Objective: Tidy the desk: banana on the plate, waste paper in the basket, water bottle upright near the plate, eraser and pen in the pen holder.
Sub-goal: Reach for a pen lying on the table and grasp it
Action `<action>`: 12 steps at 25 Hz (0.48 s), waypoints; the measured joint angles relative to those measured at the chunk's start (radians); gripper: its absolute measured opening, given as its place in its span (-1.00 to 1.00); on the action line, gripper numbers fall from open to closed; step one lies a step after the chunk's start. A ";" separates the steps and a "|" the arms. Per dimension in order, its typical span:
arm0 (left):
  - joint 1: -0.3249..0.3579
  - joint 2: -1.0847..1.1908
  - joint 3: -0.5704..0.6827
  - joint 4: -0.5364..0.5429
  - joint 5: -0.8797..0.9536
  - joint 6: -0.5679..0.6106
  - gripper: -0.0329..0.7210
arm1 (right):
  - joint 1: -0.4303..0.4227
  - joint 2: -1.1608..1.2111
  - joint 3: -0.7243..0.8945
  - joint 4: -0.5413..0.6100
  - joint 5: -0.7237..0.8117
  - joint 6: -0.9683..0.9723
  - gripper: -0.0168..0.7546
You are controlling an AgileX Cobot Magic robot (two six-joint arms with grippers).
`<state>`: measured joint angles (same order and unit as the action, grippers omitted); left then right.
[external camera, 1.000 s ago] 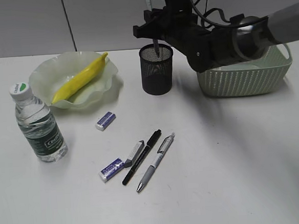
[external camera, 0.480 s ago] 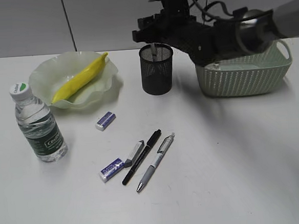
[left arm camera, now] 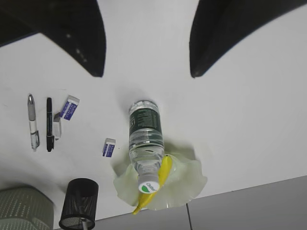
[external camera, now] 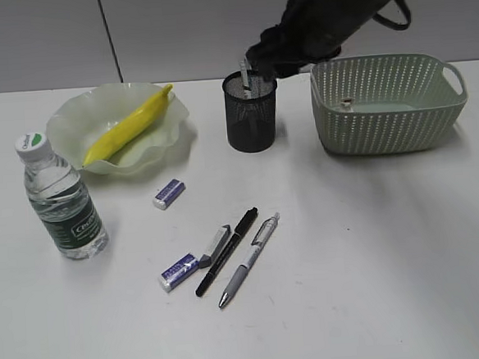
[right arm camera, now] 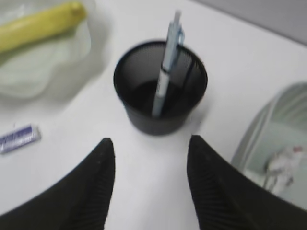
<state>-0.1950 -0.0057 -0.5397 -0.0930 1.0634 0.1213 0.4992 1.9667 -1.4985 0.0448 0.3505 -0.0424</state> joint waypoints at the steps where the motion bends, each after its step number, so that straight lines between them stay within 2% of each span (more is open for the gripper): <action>1: 0.000 0.000 0.000 0.000 0.000 0.000 0.19 | 0.000 -0.025 0.000 -0.002 0.091 0.000 0.07; 3: 0.000 0.000 0.000 0.000 0.000 0.000 0.19 | 0.000 -0.075 0.002 -0.006 0.261 0.000 0.07; 6: 0.000 0.000 0.000 0.000 0.000 0.000 0.19 | 0.000 -0.160 0.043 -0.006 0.411 0.000 0.07; 12: 0.000 0.000 0.000 0.000 0.000 0.000 0.19 | 0.000 -0.456 0.281 -0.006 0.544 0.004 0.08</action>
<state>-0.1950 -0.0057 -0.5397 -0.0930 1.0634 0.1213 0.4992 1.5107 -1.2174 0.0385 0.8950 -0.0380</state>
